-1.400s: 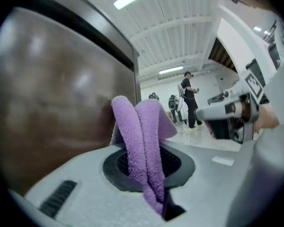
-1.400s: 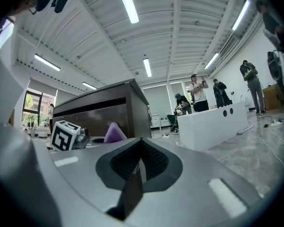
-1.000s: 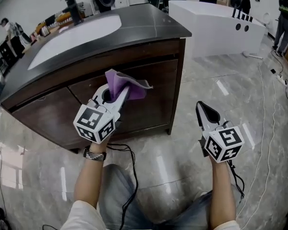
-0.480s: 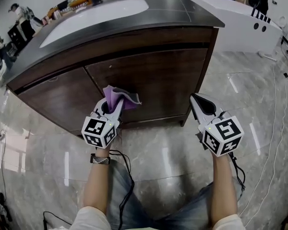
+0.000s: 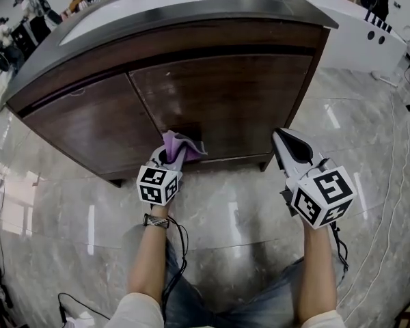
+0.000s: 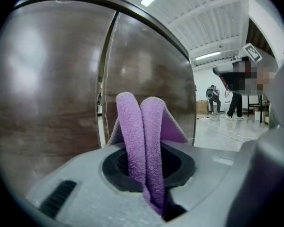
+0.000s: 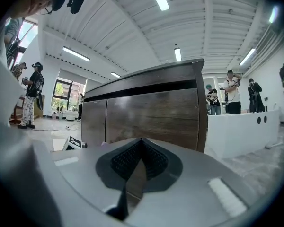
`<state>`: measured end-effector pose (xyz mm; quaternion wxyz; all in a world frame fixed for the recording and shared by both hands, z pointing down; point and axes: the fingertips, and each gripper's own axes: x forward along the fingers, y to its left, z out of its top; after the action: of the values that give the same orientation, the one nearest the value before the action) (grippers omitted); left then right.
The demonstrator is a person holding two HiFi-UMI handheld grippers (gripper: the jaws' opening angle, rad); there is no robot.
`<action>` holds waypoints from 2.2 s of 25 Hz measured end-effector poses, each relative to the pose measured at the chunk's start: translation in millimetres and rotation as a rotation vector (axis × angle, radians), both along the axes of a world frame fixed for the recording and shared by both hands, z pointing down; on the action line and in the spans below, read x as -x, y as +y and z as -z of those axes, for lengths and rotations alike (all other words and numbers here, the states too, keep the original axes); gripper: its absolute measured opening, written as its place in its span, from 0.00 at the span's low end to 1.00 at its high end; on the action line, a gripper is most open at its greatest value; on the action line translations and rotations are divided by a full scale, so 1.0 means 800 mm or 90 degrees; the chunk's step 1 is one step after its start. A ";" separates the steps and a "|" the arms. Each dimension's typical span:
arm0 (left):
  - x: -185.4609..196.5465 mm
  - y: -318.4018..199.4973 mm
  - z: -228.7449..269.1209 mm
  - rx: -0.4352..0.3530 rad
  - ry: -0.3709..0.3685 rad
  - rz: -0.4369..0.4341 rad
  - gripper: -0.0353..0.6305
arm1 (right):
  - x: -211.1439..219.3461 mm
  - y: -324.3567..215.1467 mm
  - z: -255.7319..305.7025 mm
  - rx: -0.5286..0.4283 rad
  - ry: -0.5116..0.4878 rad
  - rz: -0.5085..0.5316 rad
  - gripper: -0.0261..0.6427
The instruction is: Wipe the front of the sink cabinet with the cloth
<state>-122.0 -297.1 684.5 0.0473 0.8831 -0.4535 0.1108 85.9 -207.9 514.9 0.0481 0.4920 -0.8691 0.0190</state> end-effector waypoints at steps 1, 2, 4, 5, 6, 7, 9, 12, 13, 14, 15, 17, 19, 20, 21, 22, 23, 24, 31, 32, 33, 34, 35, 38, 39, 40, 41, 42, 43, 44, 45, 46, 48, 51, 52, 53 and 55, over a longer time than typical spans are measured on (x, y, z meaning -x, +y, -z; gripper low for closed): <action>-0.001 0.000 -0.016 0.015 -0.010 0.001 0.14 | -0.001 0.002 0.002 0.000 -0.003 -0.001 0.05; -0.003 0.000 -0.032 0.030 -0.020 0.000 0.14 | -0.003 0.003 0.004 0.000 -0.007 -0.004 0.05; -0.008 0.000 -0.063 0.060 -0.033 -0.004 0.14 | -0.007 0.003 0.005 0.002 -0.015 -0.011 0.05; -0.011 0.000 -0.076 0.073 -0.037 -0.006 0.14 | -0.008 0.002 0.004 0.005 -0.019 -0.014 0.05; -0.015 0.000 -0.088 0.083 -0.041 -0.010 0.13 | -0.008 0.002 0.003 0.007 -0.021 -0.016 0.05; -0.019 0.000 -0.098 0.090 -0.045 -0.013 0.14 | -0.008 0.002 0.002 0.009 -0.022 -0.017 0.05; -0.031 -0.001 -0.113 0.101 -0.051 -0.024 0.13 | -0.008 0.003 0.002 0.012 -0.022 -0.020 0.05; -0.056 0.000 -0.134 0.118 -0.064 -0.046 0.13 | -0.009 0.007 0.002 0.016 -0.024 -0.019 0.05; -0.064 0.000 -0.140 0.123 -0.065 -0.049 0.13 | -0.009 0.009 0.001 0.019 -0.022 -0.016 0.05; -0.071 -0.001 -0.145 0.126 -0.063 -0.050 0.13 | -0.010 0.011 -0.001 0.022 -0.020 -0.014 0.05; -0.079 -0.001 -0.149 0.129 -0.061 -0.052 0.13 | -0.013 0.013 -0.002 0.026 -0.020 -0.013 0.05; -0.102 -0.001 -0.156 0.136 -0.061 -0.066 0.13 | -0.021 0.018 -0.003 0.032 -0.024 -0.013 0.05; -0.134 0.000 -0.162 0.140 -0.066 -0.087 0.13 | -0.031 0.024 -0.001 0.033 -0.027 -0.016 0.05; -0.150 -0.001 -0.163 0.142 -0.069 -0.098 0.13 | -0.036 0.026 0.000 0.033 -0.029 -0.020 0.05; -0.167 -0.001 -0.162 0.143 -0.071 -0.111 0.13 | -0.042 0.027 0.002 0.033 -0.034 -0.025 0.05; -0.184 -0.001 -0.161 0.143 -0.074 -0.124 0.13 | -0.048 0.027 0.003 0.033 -0.041 -0.030 0.05; -0.201 -0.002 -0.158 0.142 -0.076 -0.137 0.13 | -0.054 0.026 0.005 0.034 -0.049 -0.033 0.05; -0.219 -0.002 -0.153 0.139 -0.078 -0.152 0.13 | -0.058 0.025 0.006 0.033 -0.055 -0.035 0.05; -0.317 0.002 -0.077 0.103 -0.073 -0.259 0.13 | -0.086 0.013 -0.002 0.046 -0.076 -0.053 0.05; -0.321 0.003 -0.060 0.090 -0.063 -0.267 0.13 | -0.088 0.011 -0.002 0.045 -0.078 -0.054 0.05; -0.324 0.003 -0.040 0.074 -0.053 -0.273 0.13 | -0.090 0.010 0.000 0.043 -0.080 -0.055 0.05; -0.324 0.004 -0.017 0.054 -0.043 -0.278 0.13 | -0.091 0.009 0.001 0.041 -0.081 -0.056 0.05; -0.323 0.004 0.007 0.032 -0.032 -0.281 0.13 | -0.092 0.008 0.002 0.038 -0.082 -0.057 0.05; -0.309 0.006 0.085 -0.039 0.000 -0.283 0.13 | -0.093 0.006 0.003 0.031 -0.080 -0.057 0.05; -0.301 0.006 0.110 -0.060 0.007 -0.280 0.13 | -0.092 0.005 0.003 0.030 -0.080 -0.057 0.05; -0.291 0.006 0.132 -0.079 0.014 -0.275 0.13 | -0.092 0.003 0.002 0.029 -0.080 -0.057 0.05; -0.279 0.007 0.152 -0.095 0.021 -0.269 0.13 | -0.092 0.002 0.001 0.029 -0.080 -0.057 0.05; -0.265 0.007 0.169 -0.108 0.028 -0.261 0.13 | -0.091 0.000 -0.001 0.030 -0.080 -0.057 0.05; -0.249 0.007 0.183 -0.120 0.033 -0.251 0.13 | -0.089 -0.002 -0.003 0.031 -0.078 -0.056 0.05; -0.230 0.007 0.193 -0.132 0.034 -0.238 0.13 | -0.087 -0.004 -0.005 0.032 -0.076 -0.054 0.05; -0.210 0.007 0.200 -0.142 0.032 -0.223 0.13 | -0.083 -0.005 -0.007 0.034 -0.074 -0.051 0.05; -0.189 0.007 0.203 -0.150 0.029 -0.207 0.13 | -0.080 -0.006 -0.009 0.035 -0.071 -0.048 0.05; -0.152 0.007 0.198 -0.150 0.022 -0.177 0.13 | -0.074 -0.008 -0.014 0.038 -0.065 -0.042 0.05; -0.113 0.006 0.164 -0.122 0.003 -0.146 0.13 | -0.069 -0.012 -0.019 0.042 -0.063 -0.040 0.05; -0.105 0.005 0.149 -0.109 -0.001 -0.140 0.13 | -0.068 -0.014 -0.020 0.044 -0.063 -0.040 0.05; -0.100 0.004 0.134 -0.095 -0.001 -0.137 0.13 | -0.067 -0.015 -0.021 0.045 -0.063 -0.040 0.05; -0.095 0.003 0.105 -0.071 0.013 -0.134 0.13 | -0.064 -0.015 -0.022 0.046 -0.063 -0.042 0.05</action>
<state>-45.7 -294.7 600.2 -0.0088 0.9280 -0.3635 0.0809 137.4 -219.9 532.4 0.0221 0.5166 -0.8526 0.0759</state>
